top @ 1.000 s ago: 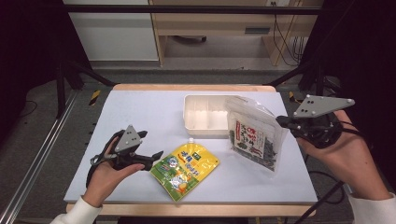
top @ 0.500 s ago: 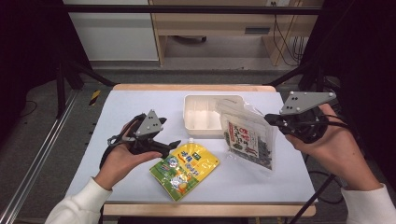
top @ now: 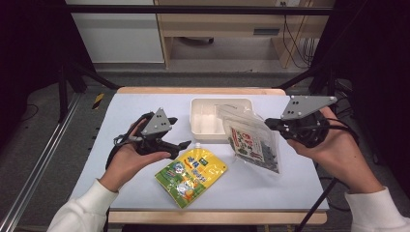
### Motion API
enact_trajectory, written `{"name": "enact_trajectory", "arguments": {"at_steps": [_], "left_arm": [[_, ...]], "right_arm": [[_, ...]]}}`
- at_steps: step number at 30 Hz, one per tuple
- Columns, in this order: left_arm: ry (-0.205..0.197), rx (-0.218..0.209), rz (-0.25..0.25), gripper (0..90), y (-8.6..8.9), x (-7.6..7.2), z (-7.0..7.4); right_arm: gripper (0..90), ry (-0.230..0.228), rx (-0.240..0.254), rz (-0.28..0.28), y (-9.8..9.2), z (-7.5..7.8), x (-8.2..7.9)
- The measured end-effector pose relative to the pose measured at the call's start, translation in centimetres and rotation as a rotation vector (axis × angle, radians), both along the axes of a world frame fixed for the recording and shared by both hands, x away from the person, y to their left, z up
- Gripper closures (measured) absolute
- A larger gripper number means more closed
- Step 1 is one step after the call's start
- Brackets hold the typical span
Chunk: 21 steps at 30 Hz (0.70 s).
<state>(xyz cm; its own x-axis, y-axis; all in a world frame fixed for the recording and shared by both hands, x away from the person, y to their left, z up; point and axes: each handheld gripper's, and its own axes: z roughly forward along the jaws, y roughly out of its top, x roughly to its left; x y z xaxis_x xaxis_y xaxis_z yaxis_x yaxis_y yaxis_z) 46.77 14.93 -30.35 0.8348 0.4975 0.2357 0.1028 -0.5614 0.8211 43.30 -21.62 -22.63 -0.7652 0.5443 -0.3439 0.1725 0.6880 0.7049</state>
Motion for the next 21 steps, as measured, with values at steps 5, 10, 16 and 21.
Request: {"name": "enact_trajectory", "arguments": {"at_steps": [5,10,16,21], "left_arm": [[-0.012,0.003,-0.003,19.7,-0.3,0.1,0.7],[-0.034,0.036,-0.012,19.8,-0.9,0.4,1.0],[-0.041,0.04,-0.027,20.9,-1.5,0.9,1.1],[-0.054,0.042,-0.039,20.8,-2.0,0.9,1.2]], "right_arm": [[89.2,-0.003,0.001,0.014,0.5,0.1,0.1],[89.2,-0.005,0.0,0.025,1.1,0.0,0.2],[89.3,-0.007,0.003,0.037,1.9,-0.1,0.4],[89.3,-0.007,-0.002,0.063,2.8,-0.2,0.4]]}}
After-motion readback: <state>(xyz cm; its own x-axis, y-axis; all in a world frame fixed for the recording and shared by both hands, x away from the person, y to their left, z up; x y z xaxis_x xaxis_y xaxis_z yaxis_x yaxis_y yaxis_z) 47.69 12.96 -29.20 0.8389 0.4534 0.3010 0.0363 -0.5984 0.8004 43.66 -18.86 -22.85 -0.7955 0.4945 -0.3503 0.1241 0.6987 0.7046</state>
